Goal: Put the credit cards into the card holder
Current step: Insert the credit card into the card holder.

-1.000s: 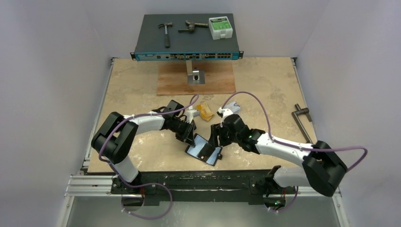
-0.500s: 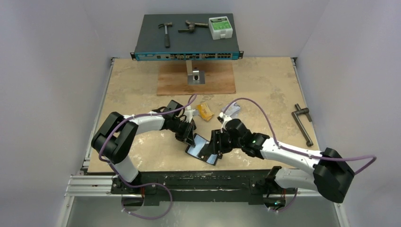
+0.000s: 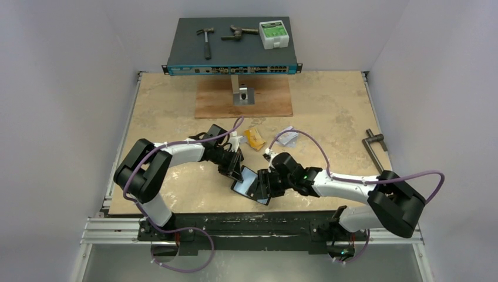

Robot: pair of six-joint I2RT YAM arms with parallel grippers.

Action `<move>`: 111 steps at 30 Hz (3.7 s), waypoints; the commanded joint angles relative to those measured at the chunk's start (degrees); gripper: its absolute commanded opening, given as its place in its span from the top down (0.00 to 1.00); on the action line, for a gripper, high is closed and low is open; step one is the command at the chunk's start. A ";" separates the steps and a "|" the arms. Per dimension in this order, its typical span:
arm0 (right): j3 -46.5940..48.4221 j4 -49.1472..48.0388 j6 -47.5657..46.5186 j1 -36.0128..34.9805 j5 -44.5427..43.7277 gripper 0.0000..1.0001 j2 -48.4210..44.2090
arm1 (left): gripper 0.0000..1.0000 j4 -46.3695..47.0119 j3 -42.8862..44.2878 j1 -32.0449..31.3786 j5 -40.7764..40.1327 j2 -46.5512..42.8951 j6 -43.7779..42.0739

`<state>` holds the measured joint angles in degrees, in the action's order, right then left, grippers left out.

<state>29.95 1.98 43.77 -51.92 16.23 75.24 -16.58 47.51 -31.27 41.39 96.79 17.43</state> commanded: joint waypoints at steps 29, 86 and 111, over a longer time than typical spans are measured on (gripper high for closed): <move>7.45 5.08 -6.28 2.43 -1.90 0.51 3.00 | 0.96 0.41 1.01 0.84 2.84 0.15 -0.44; 11.92 -4.99 -4.03 5.17 -13.27 1.00 13.79 | 0.96 -0.68 1.93 2.03 2.76 1.20 -0.65; 11.41 7.18 -2.87 4.72 -17.15 0.76 0.41 | 0.96 -0.84 1.77 2.32 2.60 1.27 -0.75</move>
<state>41.85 6.09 40.56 -47.29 -0.40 80.82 -18.20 47.70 -29.63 43.29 97.84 17.37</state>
